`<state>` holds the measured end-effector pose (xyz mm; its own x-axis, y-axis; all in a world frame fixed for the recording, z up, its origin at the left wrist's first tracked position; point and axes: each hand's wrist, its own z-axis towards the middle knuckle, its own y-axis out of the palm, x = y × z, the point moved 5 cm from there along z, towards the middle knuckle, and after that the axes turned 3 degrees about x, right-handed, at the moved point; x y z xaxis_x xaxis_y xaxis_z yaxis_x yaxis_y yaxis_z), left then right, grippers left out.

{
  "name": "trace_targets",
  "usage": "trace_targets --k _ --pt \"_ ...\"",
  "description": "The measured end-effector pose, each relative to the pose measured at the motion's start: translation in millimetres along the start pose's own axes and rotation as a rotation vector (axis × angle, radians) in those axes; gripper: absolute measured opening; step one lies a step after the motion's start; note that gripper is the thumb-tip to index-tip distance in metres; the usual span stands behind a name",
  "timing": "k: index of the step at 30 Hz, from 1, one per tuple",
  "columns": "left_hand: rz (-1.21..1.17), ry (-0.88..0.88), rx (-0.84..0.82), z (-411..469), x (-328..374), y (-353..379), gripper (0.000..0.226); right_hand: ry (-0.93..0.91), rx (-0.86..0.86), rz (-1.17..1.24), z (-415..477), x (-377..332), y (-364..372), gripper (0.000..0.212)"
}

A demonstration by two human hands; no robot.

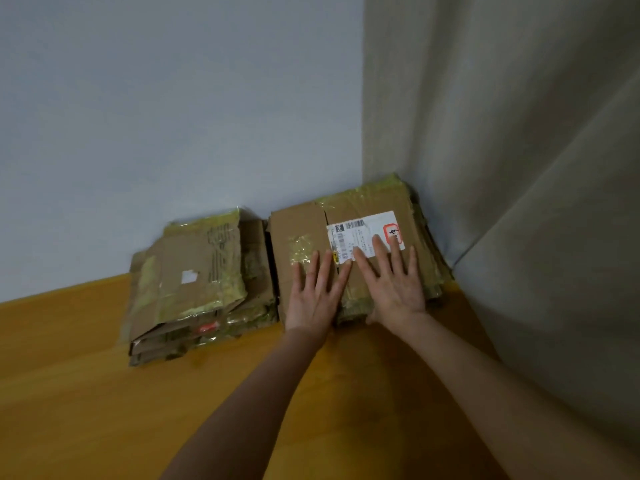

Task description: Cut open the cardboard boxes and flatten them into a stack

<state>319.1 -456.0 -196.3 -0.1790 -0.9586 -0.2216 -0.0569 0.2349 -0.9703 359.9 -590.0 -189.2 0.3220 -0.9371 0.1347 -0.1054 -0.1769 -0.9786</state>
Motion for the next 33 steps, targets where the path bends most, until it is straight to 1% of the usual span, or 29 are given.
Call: trace_targets --k 2,4,6,8,9,10,11,12,14,16,17,19,20,21,23,25,28,31,33 --pt "-0.025 0.011 -0.050 -2.6 -1.9 -3.1 0.132 -0.032 -0.019 -0.016 -3.5 -4.9 -1.4 0.154" --pt "-0.053 0.032 -0.103 -2.7 -5.8 -7.9 0.138 -0.018 -0.037 -0.003 -1.8 -4.4 -5.6 0.152" --pt "-0.088 0.064 -0.143 -3.5 -9.9 -17.5 0.135 0.006 -0.086 0.021 -0.4 -2.9 -8.9 0.149" --pt "-0.197 0.086 -0.132 -7.6 -16.3 -29.5 0.124 -0.008 -0.142 0.026 -1.7 -4.5 -12.5 0.147" --pt "-0.253 0.095 -0.084 -12.2 -21.5 -37.2 0.112 -0.022 -0.171 0.045 -3.3 -5.7 -15.2 0.145" --pt "-0.279 0.101 -0.004 -18.1 -28.2 -46.0 0.095 -0.034 -0.192 0.090 -5.4 -7.3 -19.4 0.142" --pt "-0.273 0.091 0.090 -26.0 -41.5 -56.0 0.077 -0.049 -0.184 0.141 -5.7 -12.2 -28.9 0.137" --pt "-0.273 0.064 0.169 -29.2 -52.6 -61.9 0.065 -0.059 -0.156 0.182 -4.0 -13.9 -36.4 0.129" --pt "-0.310 -0.081 0.284 -37.1 -85.4 -72.5 0.056 -0.070 -0.042 0.242 2.9 -25.5 -56.3 0.109" --pt "-0.347 -0.258 0.321 -40.9 -123.8 -74.5 0.053 -0.046 0.045 0.285 11.7 -40.9 -70.9 0.093" --pt "-0.354 -0.345 0.282 -42.1 -143.3 -69.6 0.054 -0.039 0.051 0.294 15.6 -49.4 -73.7 0.090" --pt "-0.364 -0.517 0.134 -46.8 -179.7 -48.7 0.059 -0.050 0.002 0.265 21.8 -64.6 -68.2 0.092" --pt "-0.383 -0.577 0.046 -49.3 -190.8 -36.0 0.061 -0.052 -0.043 0.244 23.8 -68.4 -60.6 0.093" --pt "-0.411 -0.593 -0.044 -50.2 -194.0 -23.4 0.062 -0.045 -0.089 0.231 24.9 -69.4 -51.1 0.093" --pt "-0.449 -0.512 -0.202 -44.8 -181.3 -1.0 0.061 -0.023 -0.136 0.217 28.6 -68.5 -35.8 0.093" --pt "-0.422 -0.421 -0.280 -37.6 -160.8 15.8 0.061 -0.011 -0.141 0.204 33.5 -69.0 -28.9 0.091" --pt "-0.390 -0.409 -0.296 -28.6 -151.9 25.5 0.058 -0.002 -0.142 0.189 41.0 -71.2 -25.6 0.088" --pt "-0.434 -0.371 -0.319 -26.2 -154.0 24.3 0.053 0.020 -0.150 0.168 41.5 -70.7 -24.6 0.086" --pt "-0.409 -0.351 -0.298 -32.1 -158.3 18.9 0.053 0.031 -0.152 0.168 41.5 -74.1 -29.1 0.085"
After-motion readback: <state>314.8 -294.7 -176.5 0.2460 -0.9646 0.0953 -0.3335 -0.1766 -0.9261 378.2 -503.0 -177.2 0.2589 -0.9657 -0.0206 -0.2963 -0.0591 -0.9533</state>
